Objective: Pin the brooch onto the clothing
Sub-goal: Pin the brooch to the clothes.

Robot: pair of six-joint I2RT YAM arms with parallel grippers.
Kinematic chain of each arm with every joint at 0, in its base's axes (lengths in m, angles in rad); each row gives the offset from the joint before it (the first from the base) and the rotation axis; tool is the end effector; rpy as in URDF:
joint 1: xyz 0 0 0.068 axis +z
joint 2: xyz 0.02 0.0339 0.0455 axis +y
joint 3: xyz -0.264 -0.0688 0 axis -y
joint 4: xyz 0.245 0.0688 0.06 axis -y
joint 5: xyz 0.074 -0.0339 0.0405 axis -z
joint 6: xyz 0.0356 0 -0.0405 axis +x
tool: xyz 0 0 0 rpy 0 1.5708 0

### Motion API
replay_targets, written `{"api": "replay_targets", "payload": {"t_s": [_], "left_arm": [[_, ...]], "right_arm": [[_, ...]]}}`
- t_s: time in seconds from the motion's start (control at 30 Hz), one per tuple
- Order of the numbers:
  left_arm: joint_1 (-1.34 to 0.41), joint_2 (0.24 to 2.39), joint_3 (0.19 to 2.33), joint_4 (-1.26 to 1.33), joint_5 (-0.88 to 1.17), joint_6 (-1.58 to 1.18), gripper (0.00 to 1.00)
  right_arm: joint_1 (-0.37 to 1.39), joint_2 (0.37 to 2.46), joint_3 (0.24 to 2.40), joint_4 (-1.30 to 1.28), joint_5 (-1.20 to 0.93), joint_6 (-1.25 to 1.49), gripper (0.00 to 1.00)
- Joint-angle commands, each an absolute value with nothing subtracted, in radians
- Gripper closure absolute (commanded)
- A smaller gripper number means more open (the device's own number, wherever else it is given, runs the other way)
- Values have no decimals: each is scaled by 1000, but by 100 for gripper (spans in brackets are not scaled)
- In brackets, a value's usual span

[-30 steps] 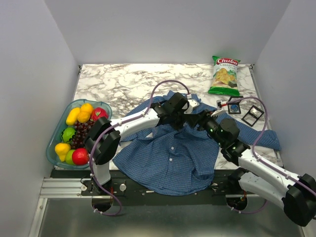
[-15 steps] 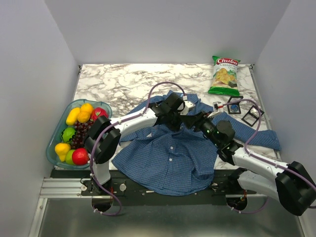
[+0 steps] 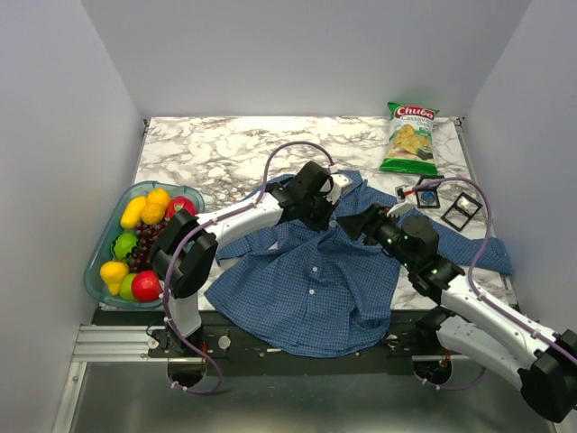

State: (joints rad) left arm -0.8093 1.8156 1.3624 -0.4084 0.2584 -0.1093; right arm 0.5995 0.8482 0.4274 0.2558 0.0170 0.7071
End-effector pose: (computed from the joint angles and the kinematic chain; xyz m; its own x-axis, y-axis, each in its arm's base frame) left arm 0.2702 -0.2966 0.2340 -0.6094 0.4864 -0.6262 0.7526 0.6033 -0.2638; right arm 0.1668 0.1133 0.2482 -0.4606 0.4720 -0.7517 -0.3303 0.6950 0.6387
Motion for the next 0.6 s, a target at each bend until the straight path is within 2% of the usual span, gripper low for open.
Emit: {"api": "replay_targets", "payload": {"t_s": [0.0,0.17,0.57], "left_arm": [[-790,1778,1399,-360,244,-120,100],[-790,1766,1393,-351,259,-124,100],[-788,1718,1371,-299,391,-189,100]], "right_arm": [[591,767,491,-29,49,666,30],[591,703,437,-64,103,640,29],[591,888,282,170,72,611,32]]}}
